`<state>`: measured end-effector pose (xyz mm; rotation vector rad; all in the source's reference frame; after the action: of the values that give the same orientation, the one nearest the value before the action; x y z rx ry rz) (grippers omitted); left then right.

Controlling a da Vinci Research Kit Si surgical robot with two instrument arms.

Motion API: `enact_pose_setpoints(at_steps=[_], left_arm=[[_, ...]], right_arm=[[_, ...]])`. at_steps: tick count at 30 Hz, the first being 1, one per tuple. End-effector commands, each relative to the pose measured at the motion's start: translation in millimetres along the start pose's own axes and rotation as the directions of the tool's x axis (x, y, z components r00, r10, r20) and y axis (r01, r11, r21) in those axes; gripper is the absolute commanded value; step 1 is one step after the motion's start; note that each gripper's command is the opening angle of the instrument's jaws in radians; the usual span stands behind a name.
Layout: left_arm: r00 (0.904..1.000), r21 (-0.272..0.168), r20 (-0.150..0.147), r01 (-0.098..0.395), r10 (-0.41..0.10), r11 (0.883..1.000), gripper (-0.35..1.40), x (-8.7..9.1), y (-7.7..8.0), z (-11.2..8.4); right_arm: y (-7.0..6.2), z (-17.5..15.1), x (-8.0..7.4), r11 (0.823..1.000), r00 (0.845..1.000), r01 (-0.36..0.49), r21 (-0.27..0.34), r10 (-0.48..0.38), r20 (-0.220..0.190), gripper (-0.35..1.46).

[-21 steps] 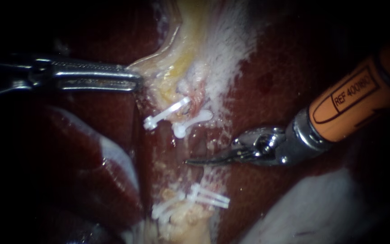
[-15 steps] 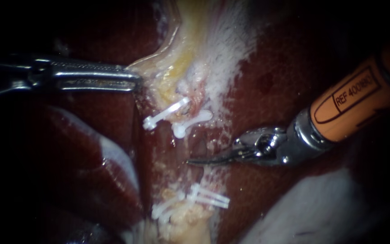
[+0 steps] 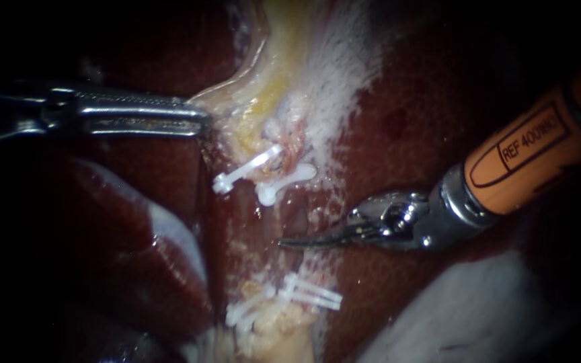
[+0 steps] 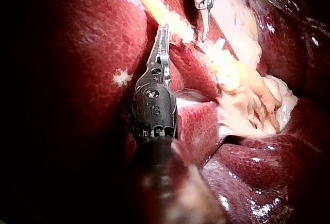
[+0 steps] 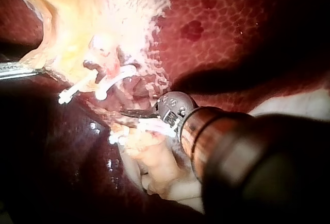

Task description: Go back from the cut right tube

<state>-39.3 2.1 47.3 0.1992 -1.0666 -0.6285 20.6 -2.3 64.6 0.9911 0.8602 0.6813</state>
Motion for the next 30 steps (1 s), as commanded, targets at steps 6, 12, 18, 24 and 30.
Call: enact_pose_setpoints(at_steps=[6, 12, 18, 24, 30], left_arm=[[1.0000, -0.001, 0.000, 0.000, 0.000, 1.000, -0.35, 0.0, 0.0, 0.0], [1.0000, -0.001, 0.000, 0.000, 0.000, 1.000, -0.35, 0.0, 0.0, -0.1], [1.0000, -0.001, 0.000, 0.000, 0.000, 1.000, -0.35, 0.0, 0.0, -0.1], [1.0000, -0.002, 0.000, -0.001, 0.001, 1.000, -0.35, 0.1, -0.1, 0.0], [1.0000, -0.002, 0.000, -0.001, 0.001, 1.000, -0.35, 0.2, -0.1, -0.1]], right_arm=[[0.1, 0.0, -0.1, 1.000, 1.000, -0.001, 0.005, 0.001, -0.005, 0.27], [0.1, 0.0, -0.1, 1.000, 1.000, 0.017, 0.007, -0.017, -0.007, 0.41], [0.1, -0.3, -0.2, 0.999, 0.999, 0.041, 0.006, -0.041, -0.008, 0.51], [0.3, -1.1, -0.3, 0.994, 0.994, 0.105, 0.002, -0.105, -0.012, 0.61], [0.3, -2.6, -0.2, 0.964, 0.964, 0.264, -0.016, -0.264, -0.020, 0.91]])
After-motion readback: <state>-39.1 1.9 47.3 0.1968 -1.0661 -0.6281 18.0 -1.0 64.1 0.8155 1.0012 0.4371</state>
